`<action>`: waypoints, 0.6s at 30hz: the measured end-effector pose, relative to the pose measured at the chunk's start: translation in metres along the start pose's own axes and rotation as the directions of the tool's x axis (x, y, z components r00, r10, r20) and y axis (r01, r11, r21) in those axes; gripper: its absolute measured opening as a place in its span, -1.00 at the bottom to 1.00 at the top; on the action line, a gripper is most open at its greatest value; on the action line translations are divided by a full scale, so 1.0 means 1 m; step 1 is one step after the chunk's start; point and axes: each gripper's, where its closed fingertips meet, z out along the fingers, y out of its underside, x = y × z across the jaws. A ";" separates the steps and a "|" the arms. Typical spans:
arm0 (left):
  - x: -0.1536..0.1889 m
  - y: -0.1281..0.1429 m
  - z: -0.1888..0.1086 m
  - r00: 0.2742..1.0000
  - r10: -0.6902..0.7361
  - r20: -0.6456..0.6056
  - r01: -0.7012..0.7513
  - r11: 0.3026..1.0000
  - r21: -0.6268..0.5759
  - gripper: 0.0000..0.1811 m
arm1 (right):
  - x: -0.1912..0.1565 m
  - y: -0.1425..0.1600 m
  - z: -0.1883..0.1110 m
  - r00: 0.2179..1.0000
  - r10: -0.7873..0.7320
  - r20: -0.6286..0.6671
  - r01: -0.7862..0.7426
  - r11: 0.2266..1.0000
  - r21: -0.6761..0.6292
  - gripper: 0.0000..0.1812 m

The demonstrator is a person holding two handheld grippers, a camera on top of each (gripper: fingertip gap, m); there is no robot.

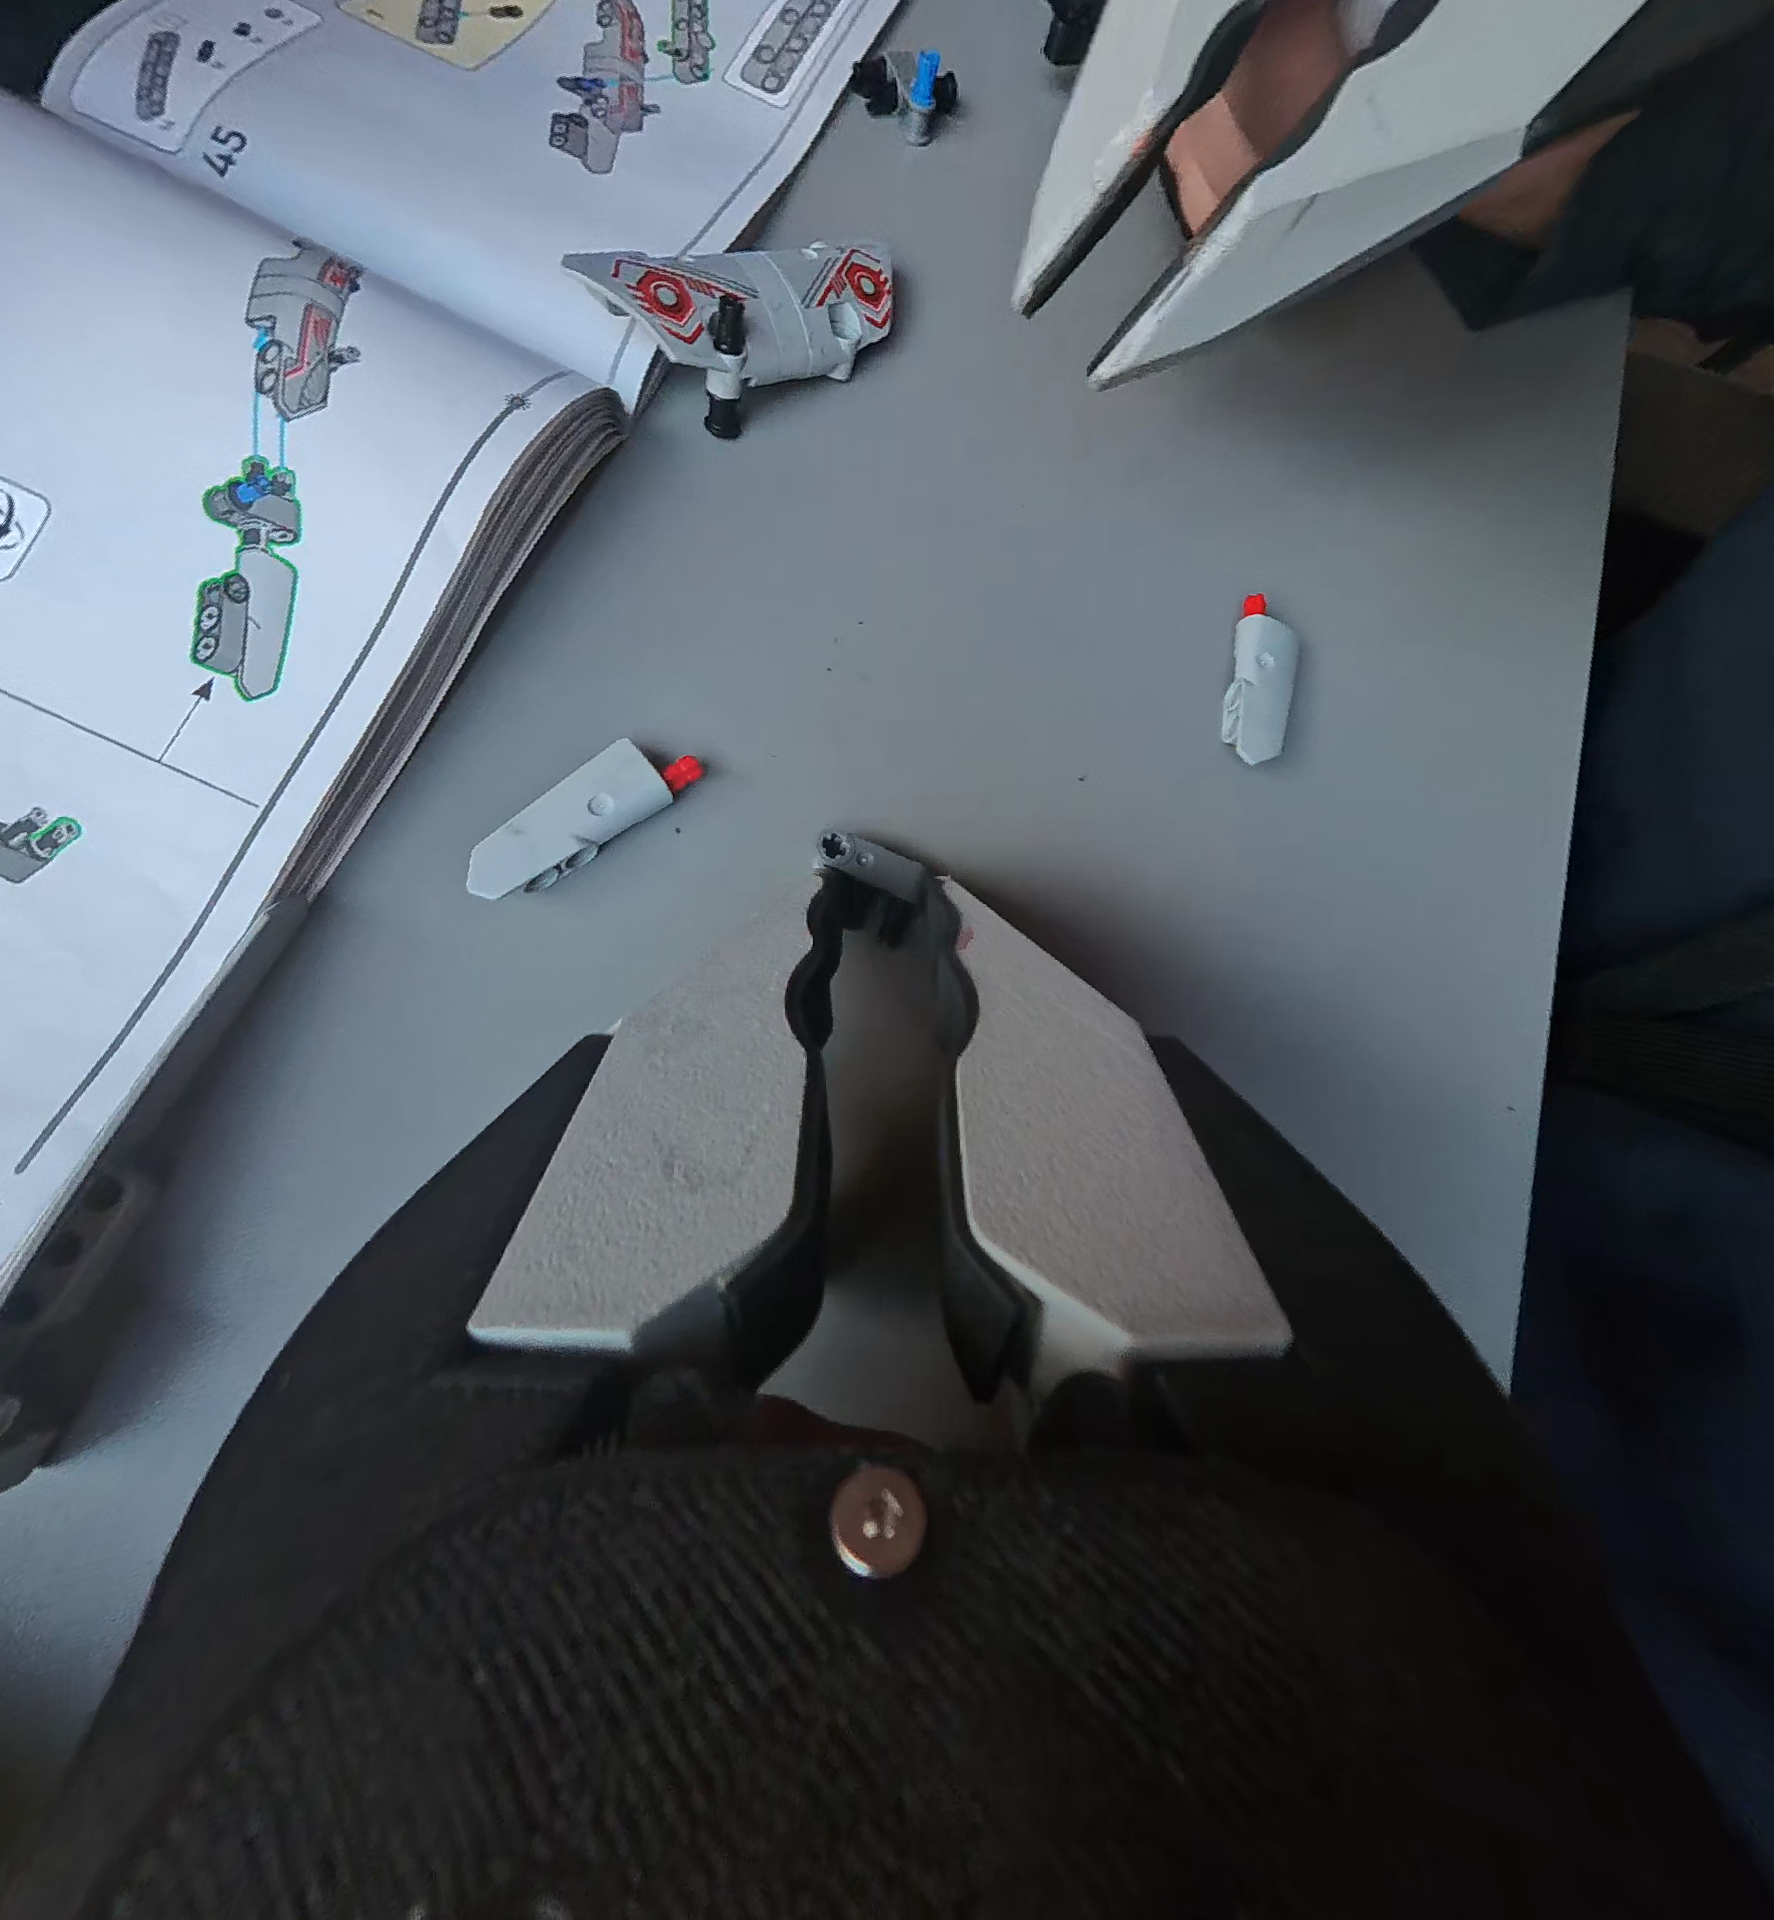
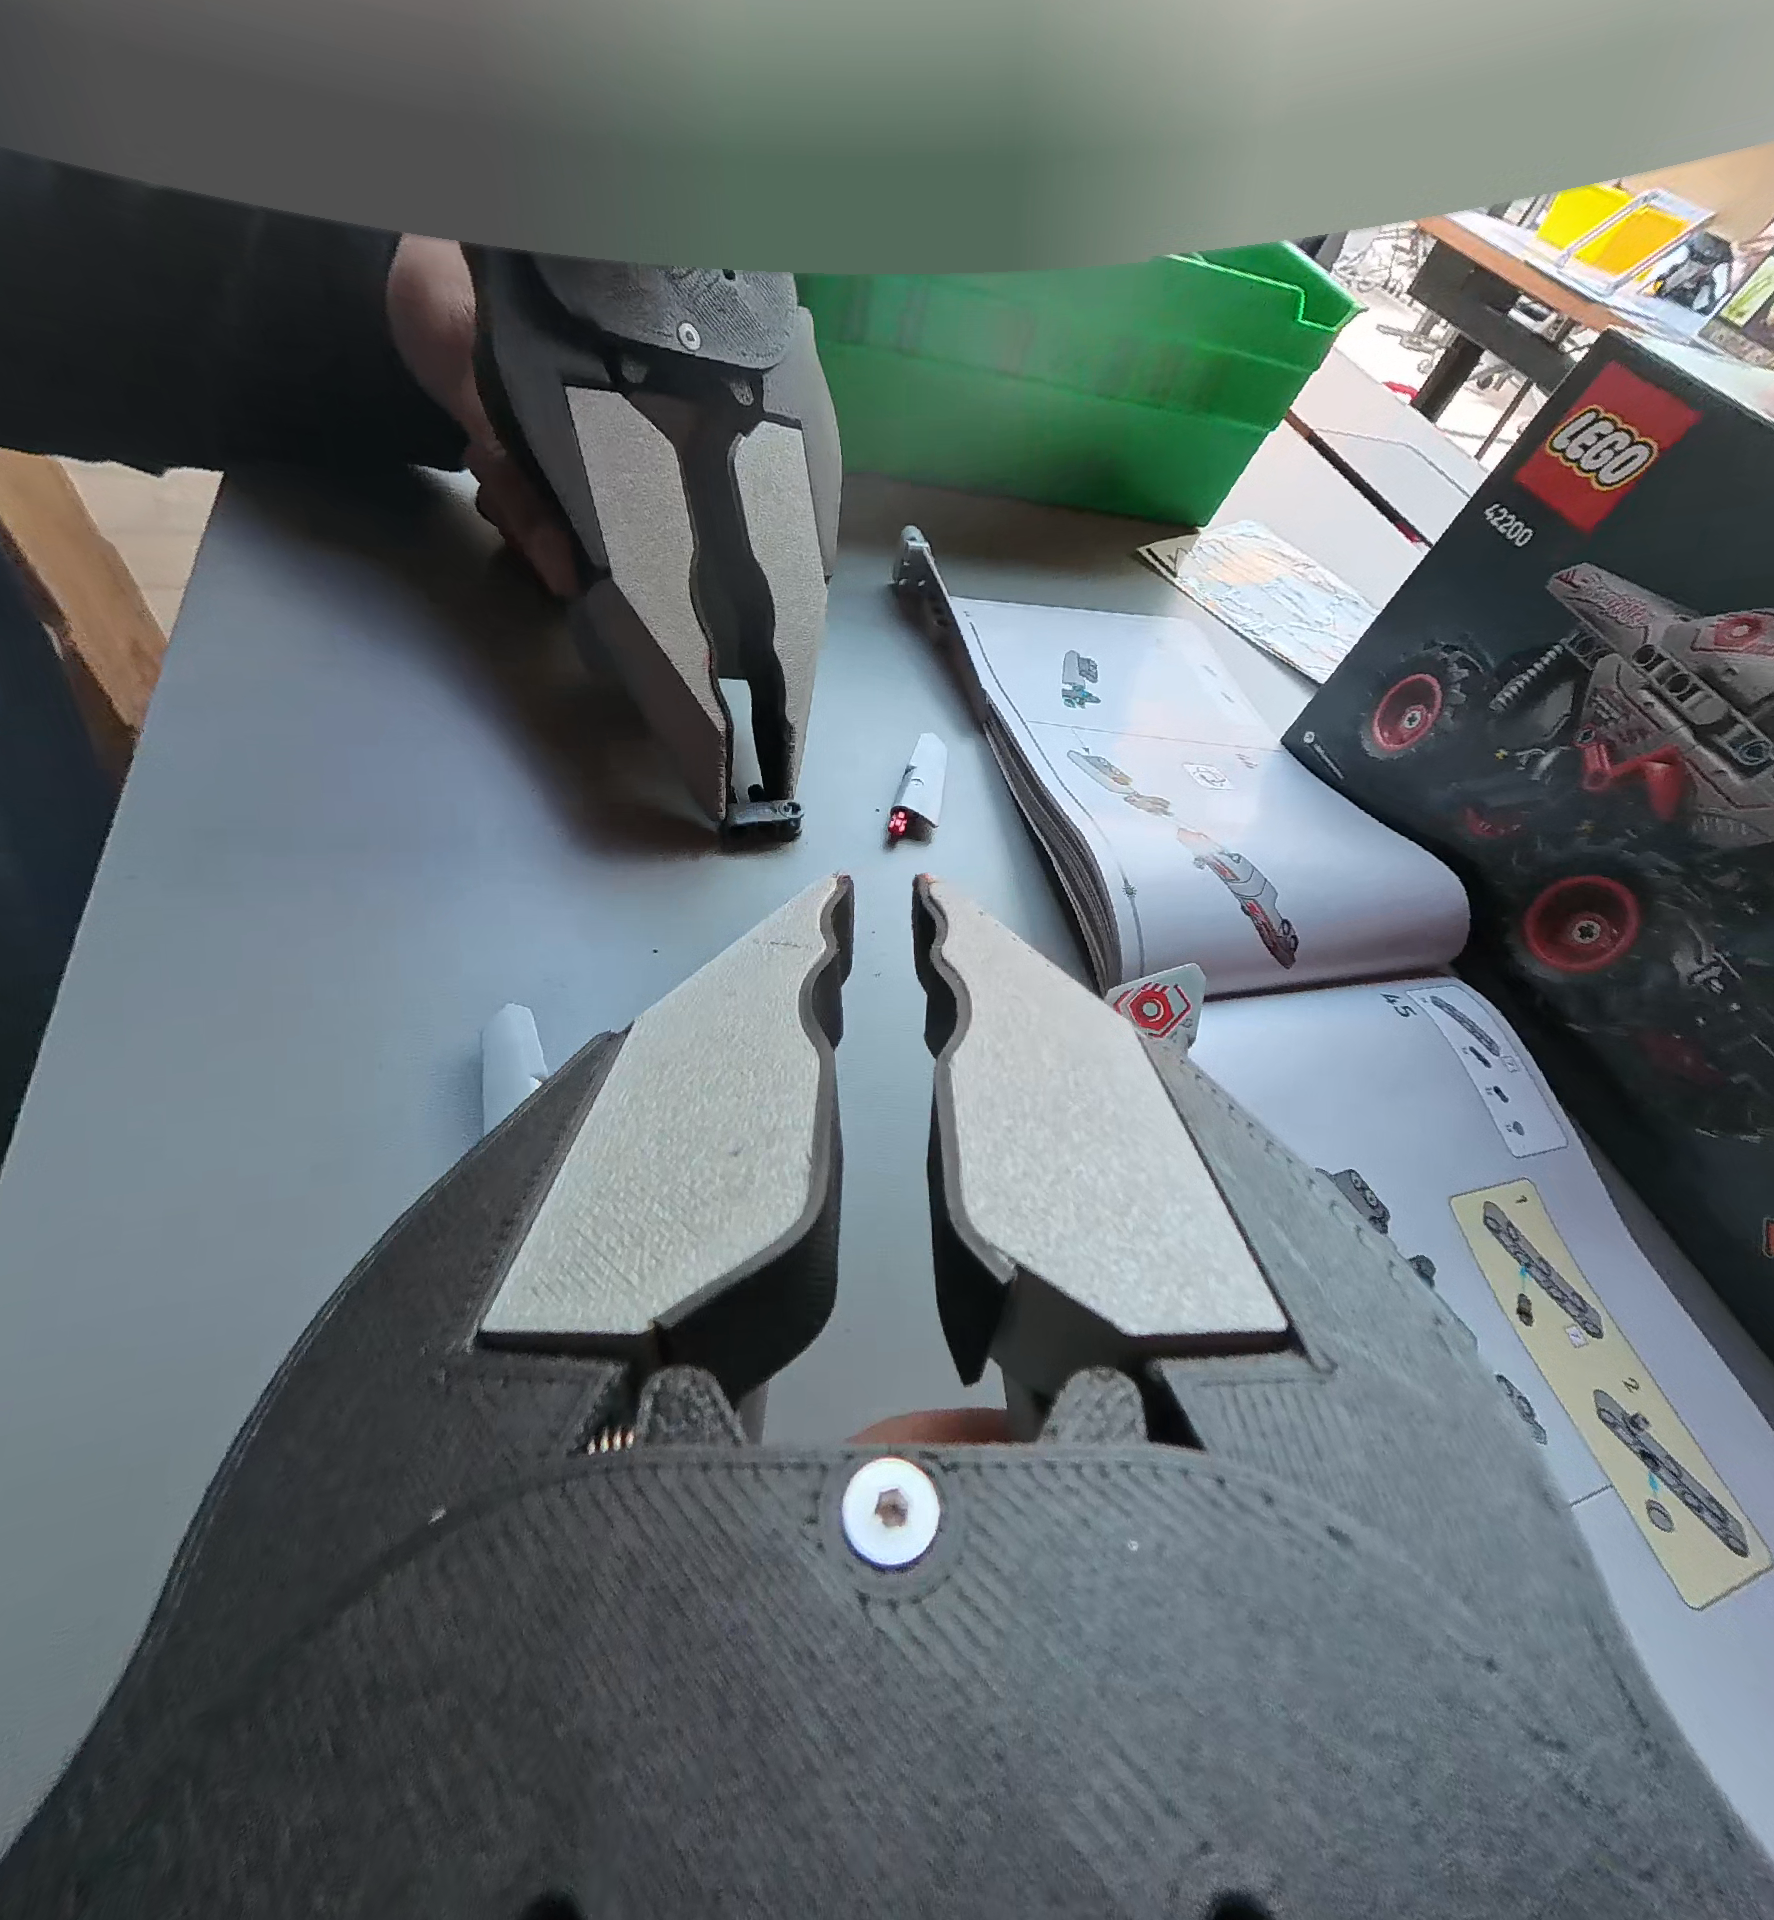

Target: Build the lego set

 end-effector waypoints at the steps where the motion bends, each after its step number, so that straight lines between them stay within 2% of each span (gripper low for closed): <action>1: 0.002 -0.001 0.000 1.000 0.017 -0.001 -0.017 1.000 0.004 -0.88 | -0.001 0.001 0.001 1.000 0.006 0.009 -0.006 1.000 -0.006 -0.91; 4: 0.010 -0.007 0.000 0.996 0.082 -0.018 -0.081 0.996 0.036 -1.00 | -0.002 0.006 0.003 0.998 0.043 0.046 -0.041 0.998 -0.041 -0.87; 8: 0.011 -0.003 0.006 0.996 0.086 -0.035 -0.086 0.996 -0.009 -1.00 | -0.002 0.011 0.004 0.992 0.102 0.076 -0.097 0.993 -0.073 -0.84; 15: 0.015 -0.007 0.001 0.992 0.113 -0.057 -0.112 0.993 0.032 -0.99 | -0.001 0.016 0.002 0.985 0.146 0.097 -0.136 0.985 -0.103 -0.84; 18: 0.010 -0.005 -0.006 0.990 0.137 -0.029 -0.136 0.990 0.049 -0.92 | -0.003 0.019 0.004 0.980 0.159 0.119 -0.144 0.981 -0.129 -0.83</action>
